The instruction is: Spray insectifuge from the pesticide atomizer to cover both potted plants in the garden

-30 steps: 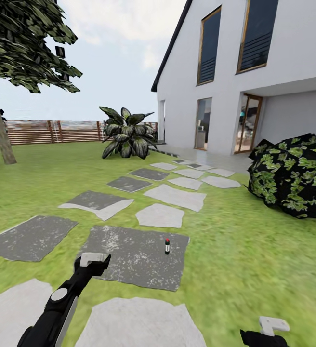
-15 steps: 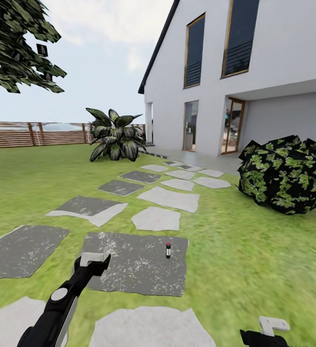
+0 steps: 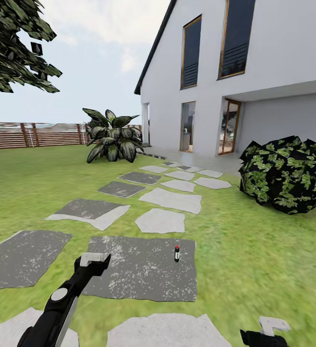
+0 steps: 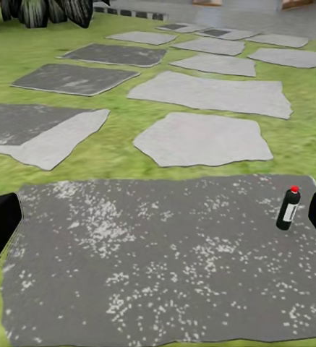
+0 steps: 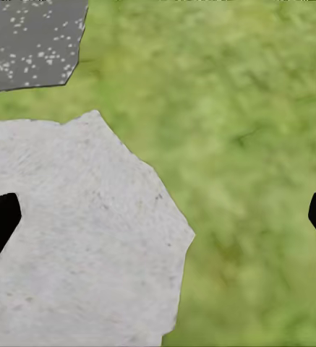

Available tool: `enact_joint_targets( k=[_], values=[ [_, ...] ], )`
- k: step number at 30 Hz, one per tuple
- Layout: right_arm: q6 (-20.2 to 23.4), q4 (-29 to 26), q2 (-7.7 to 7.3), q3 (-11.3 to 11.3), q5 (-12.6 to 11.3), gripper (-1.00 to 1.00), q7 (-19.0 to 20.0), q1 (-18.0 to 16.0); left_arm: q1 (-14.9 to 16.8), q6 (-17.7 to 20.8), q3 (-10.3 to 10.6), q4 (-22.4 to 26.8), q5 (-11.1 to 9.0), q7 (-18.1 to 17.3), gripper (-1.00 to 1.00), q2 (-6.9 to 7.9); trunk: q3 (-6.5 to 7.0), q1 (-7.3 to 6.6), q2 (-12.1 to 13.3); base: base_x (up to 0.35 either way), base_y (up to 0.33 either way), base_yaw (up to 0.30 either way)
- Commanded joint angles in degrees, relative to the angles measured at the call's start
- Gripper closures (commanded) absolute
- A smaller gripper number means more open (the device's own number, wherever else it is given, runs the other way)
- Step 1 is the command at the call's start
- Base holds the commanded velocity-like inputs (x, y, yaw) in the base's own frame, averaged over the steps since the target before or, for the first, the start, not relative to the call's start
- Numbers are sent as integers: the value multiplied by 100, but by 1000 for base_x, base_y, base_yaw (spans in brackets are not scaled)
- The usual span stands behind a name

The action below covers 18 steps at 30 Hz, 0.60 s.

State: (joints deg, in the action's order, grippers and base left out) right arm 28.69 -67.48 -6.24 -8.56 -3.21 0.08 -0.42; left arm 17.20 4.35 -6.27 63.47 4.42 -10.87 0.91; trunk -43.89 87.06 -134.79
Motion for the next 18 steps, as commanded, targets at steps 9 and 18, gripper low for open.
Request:
enact_joint_targets(
  k=[9,18],
  values=[
    [32,-11,0,4,-31,-100,1,-2,2,22,-14,7,49,-38,-100,-3,-7,0,-3,90,313,-13],
    [32,-11,6,4,-31,-100,1,-3,2,22,-14,7,50,-38,-100,-3,6,0,-3,90,313,-107]
  ],
)
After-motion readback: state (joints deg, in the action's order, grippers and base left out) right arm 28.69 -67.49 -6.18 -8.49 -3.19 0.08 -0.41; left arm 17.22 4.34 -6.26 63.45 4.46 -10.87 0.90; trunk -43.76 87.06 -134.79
